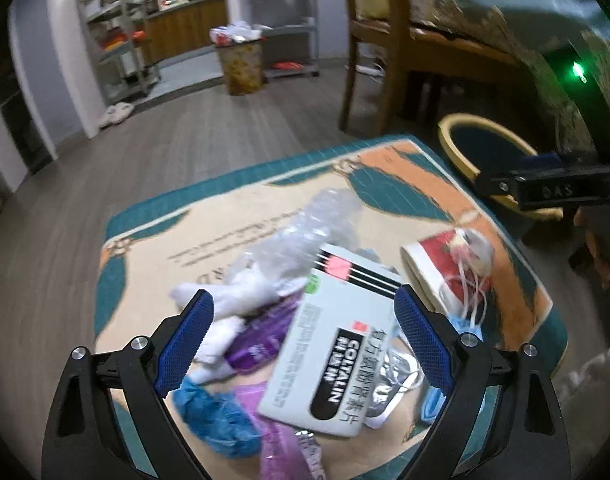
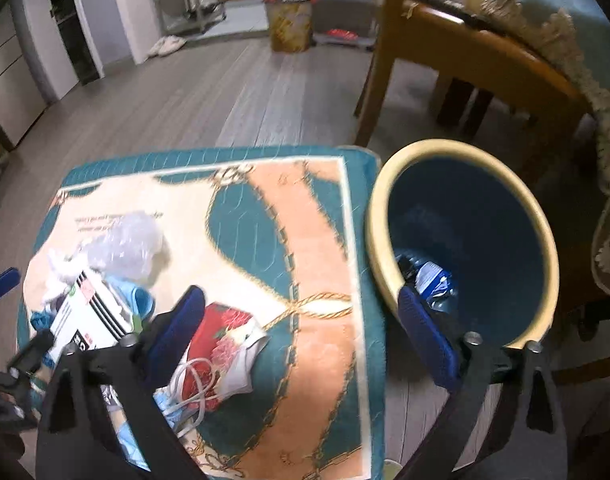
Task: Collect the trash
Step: 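Grasp the red-and-white paper cup with the right gripper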
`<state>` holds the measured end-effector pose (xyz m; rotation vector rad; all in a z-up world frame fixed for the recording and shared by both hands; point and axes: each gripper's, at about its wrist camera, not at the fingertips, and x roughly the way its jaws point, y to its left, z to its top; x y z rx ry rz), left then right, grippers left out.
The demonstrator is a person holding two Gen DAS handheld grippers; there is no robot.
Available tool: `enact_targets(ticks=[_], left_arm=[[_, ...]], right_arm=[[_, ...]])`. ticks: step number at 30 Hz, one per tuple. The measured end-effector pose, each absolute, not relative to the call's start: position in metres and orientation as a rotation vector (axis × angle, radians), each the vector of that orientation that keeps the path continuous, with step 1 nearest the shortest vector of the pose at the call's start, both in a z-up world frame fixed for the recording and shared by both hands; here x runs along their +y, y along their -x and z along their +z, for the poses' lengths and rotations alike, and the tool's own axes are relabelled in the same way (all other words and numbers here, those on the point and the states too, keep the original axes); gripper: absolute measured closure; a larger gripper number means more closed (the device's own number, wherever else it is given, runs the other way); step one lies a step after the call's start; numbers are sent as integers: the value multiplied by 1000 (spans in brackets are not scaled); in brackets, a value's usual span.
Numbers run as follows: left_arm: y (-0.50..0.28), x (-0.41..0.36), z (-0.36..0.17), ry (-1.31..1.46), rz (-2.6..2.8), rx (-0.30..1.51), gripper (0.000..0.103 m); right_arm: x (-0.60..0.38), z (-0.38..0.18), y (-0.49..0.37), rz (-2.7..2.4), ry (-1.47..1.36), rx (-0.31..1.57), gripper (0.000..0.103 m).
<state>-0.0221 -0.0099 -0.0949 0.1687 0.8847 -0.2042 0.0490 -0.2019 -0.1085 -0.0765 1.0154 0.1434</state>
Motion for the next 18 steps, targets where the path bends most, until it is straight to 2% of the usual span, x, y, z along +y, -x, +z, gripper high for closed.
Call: enact_targets(ticks=[3, 5, 11, 14, 15, 17, 18], left_arm=[[19, -17, -107, -183, -221, 919, 12], [18, -24, -117, -203, -231, 948, 12], [13, -38, -133, -280, -237, 979, 12], [9, -39, -138, -291, -240, 991, 12], [9, -40, -139, -301, -239, 992, 12], [8, -40, -139, -305, -247, 991, 14], [7, -40, -139, -303, -246, 990, 14]], right_arm=[[-193, -118, -50, 163, 125, 1049, 31], [-189, -125, -50, 185, 130, 1077, 45], [-179, -140, -50, 255, 116, 1151, 59], [-178, -146, -49, 276, 105, 1181, 60], [-177, -148, -49, 278, 104, 1188, 63], [-176, -150, -50, 281, 103, 1198, 79], [-176, -150, -51, 281, 103, 1199, 82]])
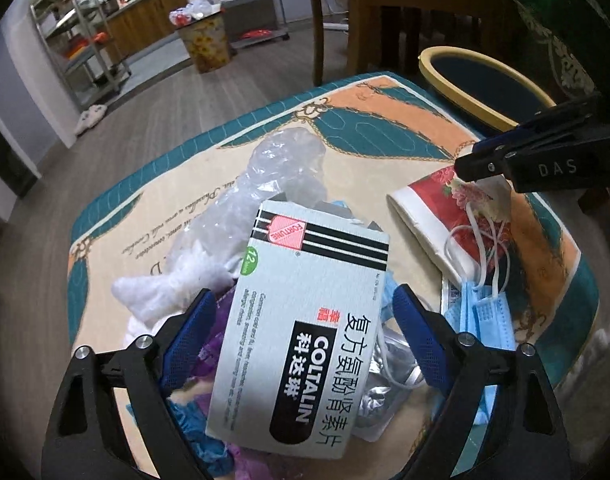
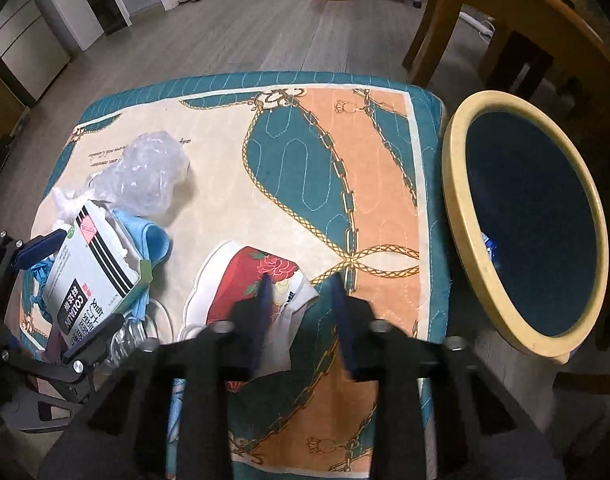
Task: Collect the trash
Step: 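Grasp the red-and-white paper cup with the right gripper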
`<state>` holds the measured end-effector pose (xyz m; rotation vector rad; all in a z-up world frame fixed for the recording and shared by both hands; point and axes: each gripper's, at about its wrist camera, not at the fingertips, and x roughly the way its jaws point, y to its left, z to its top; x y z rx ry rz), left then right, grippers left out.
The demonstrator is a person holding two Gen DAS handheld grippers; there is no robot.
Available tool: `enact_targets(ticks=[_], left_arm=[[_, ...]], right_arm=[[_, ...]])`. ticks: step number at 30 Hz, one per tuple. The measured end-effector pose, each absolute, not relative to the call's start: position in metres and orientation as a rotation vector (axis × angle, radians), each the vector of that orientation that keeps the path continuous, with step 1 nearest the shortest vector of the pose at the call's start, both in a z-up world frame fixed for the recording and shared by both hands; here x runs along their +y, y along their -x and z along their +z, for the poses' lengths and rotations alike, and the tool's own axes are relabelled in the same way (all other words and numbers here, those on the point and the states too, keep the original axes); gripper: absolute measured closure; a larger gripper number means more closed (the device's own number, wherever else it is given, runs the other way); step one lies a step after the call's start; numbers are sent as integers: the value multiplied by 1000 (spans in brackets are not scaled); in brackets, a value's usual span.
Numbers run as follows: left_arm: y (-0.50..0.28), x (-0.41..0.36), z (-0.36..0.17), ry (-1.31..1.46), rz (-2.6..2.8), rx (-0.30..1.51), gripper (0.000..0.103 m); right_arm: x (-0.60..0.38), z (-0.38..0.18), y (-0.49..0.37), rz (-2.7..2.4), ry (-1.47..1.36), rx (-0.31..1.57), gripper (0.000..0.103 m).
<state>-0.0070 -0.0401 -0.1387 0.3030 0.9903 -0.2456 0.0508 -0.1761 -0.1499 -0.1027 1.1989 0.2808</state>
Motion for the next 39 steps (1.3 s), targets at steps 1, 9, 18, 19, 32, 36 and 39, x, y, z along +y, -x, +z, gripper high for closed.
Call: enact_targets(ticks=[1, 9, 18, 19, 32, 36, 39], left_arm=[[6, -39, -138, -293, -253, 994, 20], [1, -34, -129, -261, -253, 982, 32], [-2, -30, -121, -200, -264, 979, 55], [-2, -31, -121, -203, -269, 977, 47], [3, -50, -146, -329, -312, 1041, 20], [4, -51, -145, -347, -318, 1034, 20], [6, -50, -143, -342, -328, 1032, 20]], right_arm=[[-176, -150, -51, 284, 102, 1199, 87], [-179, -135, -57, 302, 58, 1155, 94], [-196, -121, -64, 291, -20, 1119, 95], [-197, -122, -63, 285, -19, 1120, 94], [-181, -149, -58, 320, 82, 1205, 78], [-179, -148, -57, 325, 104, 1196, 86], [-180, -146, -58, 319, 101, 1184, 87]])
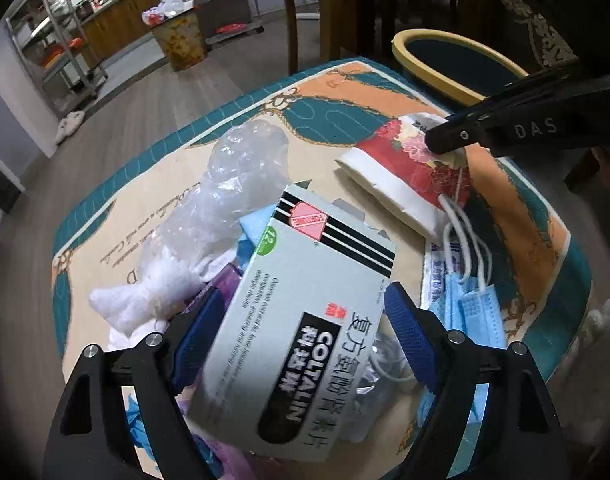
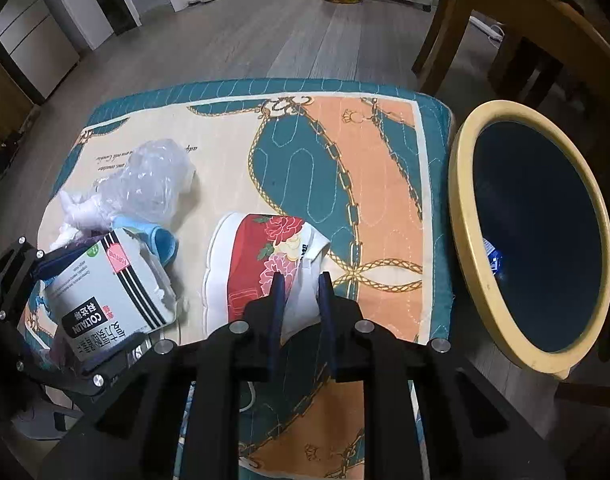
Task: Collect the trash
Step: 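Grasp the red-and-white paper cup with the right gripper, then grasp the white COLTALIN box with the left gripper and lift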
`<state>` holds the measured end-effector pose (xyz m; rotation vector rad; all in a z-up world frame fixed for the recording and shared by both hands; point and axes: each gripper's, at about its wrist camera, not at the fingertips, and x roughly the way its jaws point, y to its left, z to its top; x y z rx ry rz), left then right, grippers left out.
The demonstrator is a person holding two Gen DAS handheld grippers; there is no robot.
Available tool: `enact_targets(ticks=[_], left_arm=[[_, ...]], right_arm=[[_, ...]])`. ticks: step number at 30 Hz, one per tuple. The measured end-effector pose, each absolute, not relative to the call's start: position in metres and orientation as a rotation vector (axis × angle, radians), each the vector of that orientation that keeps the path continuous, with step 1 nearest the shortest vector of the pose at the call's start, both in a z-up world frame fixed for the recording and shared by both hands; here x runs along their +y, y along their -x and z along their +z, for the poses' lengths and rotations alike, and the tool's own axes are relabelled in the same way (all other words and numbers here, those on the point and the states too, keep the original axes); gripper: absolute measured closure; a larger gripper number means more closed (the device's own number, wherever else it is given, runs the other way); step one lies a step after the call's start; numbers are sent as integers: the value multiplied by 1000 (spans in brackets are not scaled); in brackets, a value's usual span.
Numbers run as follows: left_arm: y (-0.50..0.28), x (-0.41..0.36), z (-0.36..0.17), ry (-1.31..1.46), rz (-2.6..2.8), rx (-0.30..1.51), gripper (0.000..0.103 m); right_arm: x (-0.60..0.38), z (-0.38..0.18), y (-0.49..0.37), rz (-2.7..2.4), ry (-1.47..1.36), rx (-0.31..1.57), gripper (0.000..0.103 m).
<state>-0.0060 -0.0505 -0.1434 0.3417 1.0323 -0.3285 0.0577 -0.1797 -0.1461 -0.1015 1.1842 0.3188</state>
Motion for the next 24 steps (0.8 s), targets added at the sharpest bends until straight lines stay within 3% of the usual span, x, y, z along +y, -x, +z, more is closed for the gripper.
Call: enact_targets(ticks=[15, 24], left_arm=[[14, -69, -140, -421, -360, 989, 10], [9, -72, -153, -461, -369, 1037, 10]], right_arm=[[-192, -129, -61, 304, 39, 1137, 90], [-195, -126, -61, 308, 33, 1129, 90]])
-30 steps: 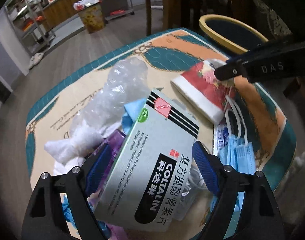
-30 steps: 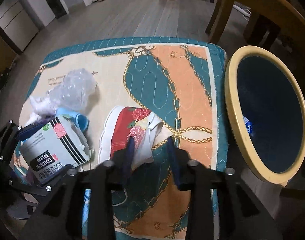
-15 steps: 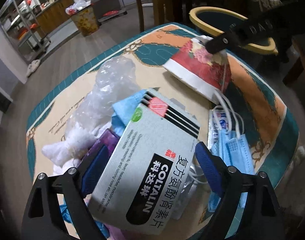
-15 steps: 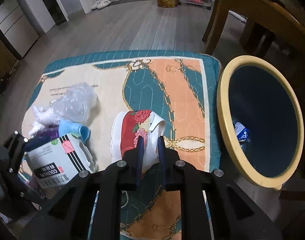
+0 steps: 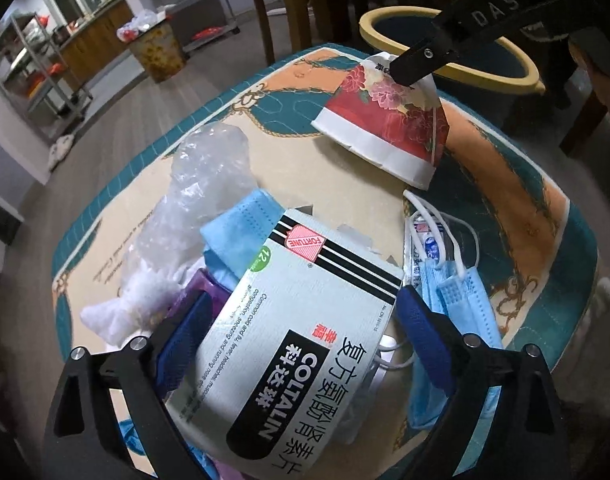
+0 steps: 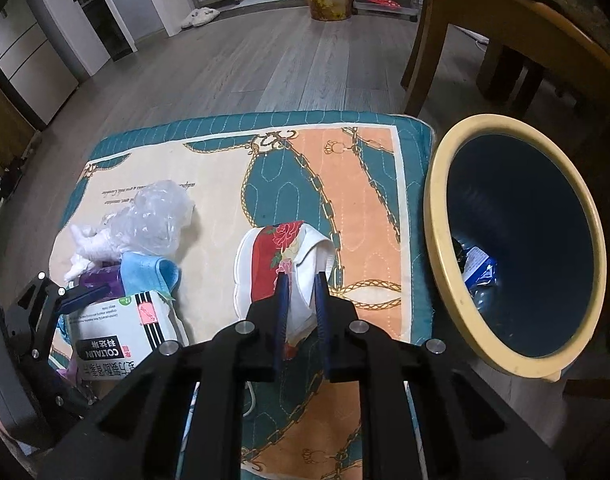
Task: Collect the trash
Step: 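Grasp the white COLTALIN box with the left gripper and lift, then drop the COLTALIN box into the bin with left gripper while right gripper carries the cup over it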
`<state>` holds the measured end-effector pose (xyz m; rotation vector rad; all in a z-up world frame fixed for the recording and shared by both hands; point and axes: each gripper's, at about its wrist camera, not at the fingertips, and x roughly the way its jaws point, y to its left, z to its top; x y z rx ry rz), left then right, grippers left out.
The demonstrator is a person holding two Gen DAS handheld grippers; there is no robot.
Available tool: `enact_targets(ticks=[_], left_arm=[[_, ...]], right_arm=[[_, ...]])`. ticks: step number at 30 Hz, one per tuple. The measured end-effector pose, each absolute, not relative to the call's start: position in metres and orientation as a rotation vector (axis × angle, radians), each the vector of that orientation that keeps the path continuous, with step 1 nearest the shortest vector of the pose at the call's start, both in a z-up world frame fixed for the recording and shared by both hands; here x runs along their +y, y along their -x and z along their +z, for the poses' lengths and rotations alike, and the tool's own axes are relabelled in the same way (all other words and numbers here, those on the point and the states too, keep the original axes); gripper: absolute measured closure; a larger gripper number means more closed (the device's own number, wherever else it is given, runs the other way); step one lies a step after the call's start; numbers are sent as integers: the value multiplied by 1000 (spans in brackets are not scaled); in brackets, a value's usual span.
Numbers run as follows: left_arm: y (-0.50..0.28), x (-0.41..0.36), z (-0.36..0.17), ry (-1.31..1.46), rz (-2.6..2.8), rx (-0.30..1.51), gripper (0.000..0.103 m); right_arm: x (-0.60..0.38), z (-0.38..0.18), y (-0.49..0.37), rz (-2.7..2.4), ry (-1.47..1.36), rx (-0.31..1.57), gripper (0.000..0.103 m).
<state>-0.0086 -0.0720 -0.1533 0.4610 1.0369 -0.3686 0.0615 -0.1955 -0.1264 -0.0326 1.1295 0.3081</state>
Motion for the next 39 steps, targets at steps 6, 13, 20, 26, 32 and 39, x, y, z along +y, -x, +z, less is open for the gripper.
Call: enact_targets(ticks=[6, 13, 20, 26, 32, 39], left_arm=[[10, -71, -141, -443, -412, 1029, 10], [15, -75, -150, -510, -434, 1047, 10], [12, -76, -162, -555, -420, 1051, 15], [-4, -52, -140, -374, -381, 1038, 19], [-20, -26, -88, -152, -351, 922, 22], [-42, -32, -44, 6, -322, 797, 22]], right_arm=[[-195, -125, -61, 311, 36, 1123, 90], [-197, -123, -62, 308, 29, 1126, 90], [-205, -113, -61, 302, -3, 1114, 90], [-207, -69, -44, 300, 92, 1039, 90], [-223, -30, -38, 335, 50, 954, 90], [-251, -23, -54, 305, -14, 924, 90]])
